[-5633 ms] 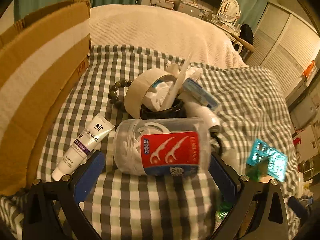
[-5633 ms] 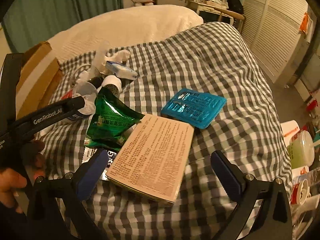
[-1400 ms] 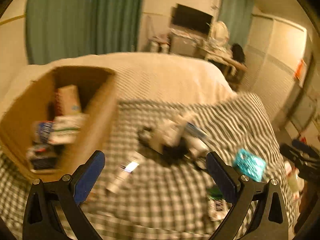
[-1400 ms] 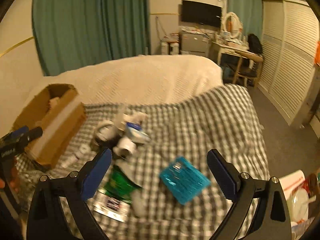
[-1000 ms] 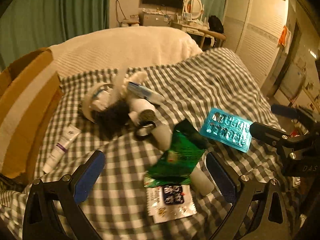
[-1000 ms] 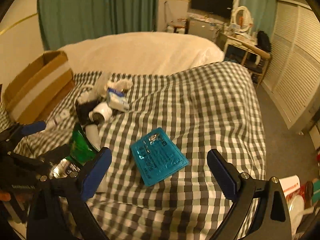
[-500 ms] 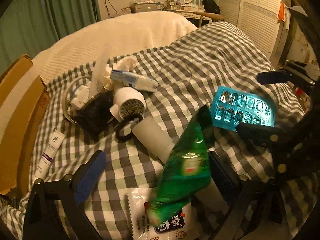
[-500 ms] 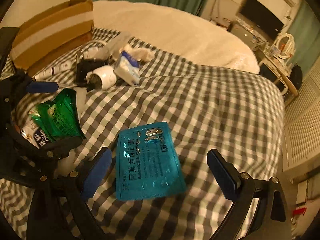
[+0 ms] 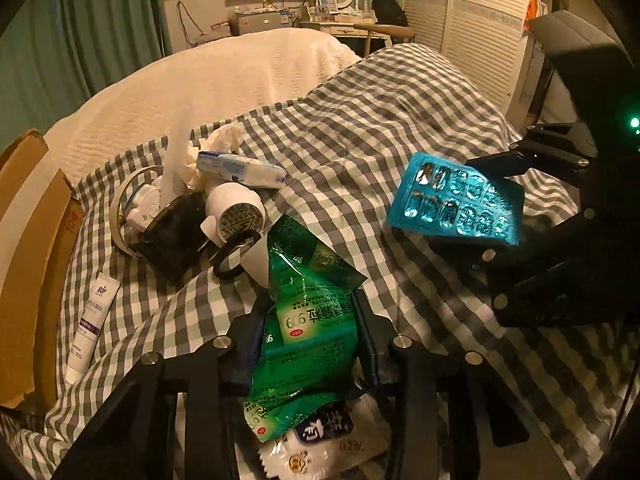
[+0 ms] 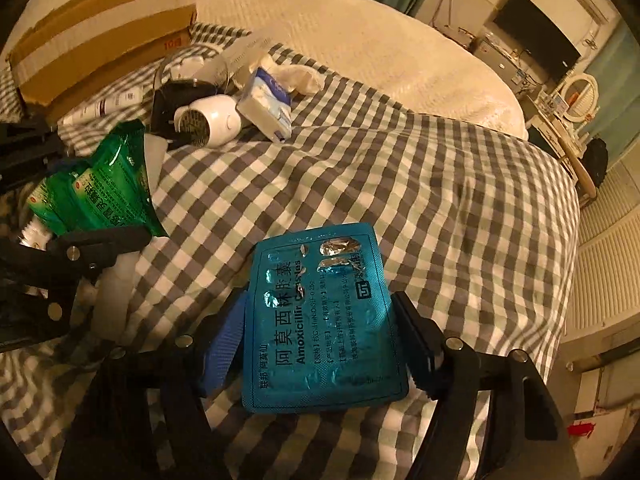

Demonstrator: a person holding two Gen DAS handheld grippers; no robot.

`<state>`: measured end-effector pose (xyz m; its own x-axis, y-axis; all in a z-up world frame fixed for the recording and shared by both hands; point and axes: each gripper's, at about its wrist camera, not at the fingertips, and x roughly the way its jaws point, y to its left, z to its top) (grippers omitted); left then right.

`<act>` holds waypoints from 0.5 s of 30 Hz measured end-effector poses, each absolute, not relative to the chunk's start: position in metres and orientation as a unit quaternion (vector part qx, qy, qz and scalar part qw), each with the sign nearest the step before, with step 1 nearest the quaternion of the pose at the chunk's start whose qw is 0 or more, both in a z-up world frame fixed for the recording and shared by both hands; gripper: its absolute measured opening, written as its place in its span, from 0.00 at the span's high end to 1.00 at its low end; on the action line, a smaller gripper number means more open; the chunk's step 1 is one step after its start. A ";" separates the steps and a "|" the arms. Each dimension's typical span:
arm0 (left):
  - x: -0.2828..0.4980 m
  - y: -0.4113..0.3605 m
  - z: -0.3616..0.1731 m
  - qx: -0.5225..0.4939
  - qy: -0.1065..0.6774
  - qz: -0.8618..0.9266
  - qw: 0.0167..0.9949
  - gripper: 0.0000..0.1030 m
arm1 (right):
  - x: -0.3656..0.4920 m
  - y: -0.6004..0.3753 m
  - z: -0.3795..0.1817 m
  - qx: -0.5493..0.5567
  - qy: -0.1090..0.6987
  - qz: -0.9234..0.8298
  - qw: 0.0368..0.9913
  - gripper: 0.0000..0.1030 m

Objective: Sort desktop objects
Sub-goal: 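Grasp the green medicine sachet with left tool while right tool grasps the teal blister pack, then carry the sachet and blister pack into the cardboard box and release both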

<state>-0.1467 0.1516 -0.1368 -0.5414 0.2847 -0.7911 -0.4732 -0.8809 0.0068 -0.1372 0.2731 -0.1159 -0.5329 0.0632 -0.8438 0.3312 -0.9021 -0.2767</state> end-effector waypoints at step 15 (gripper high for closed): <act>-0.133 0.088 -0.065 -0.375 0.026 0.904 0.202 0.65 | -0.107 0.258 -0.042 0.442 0.168 -0.879 0.057 0.32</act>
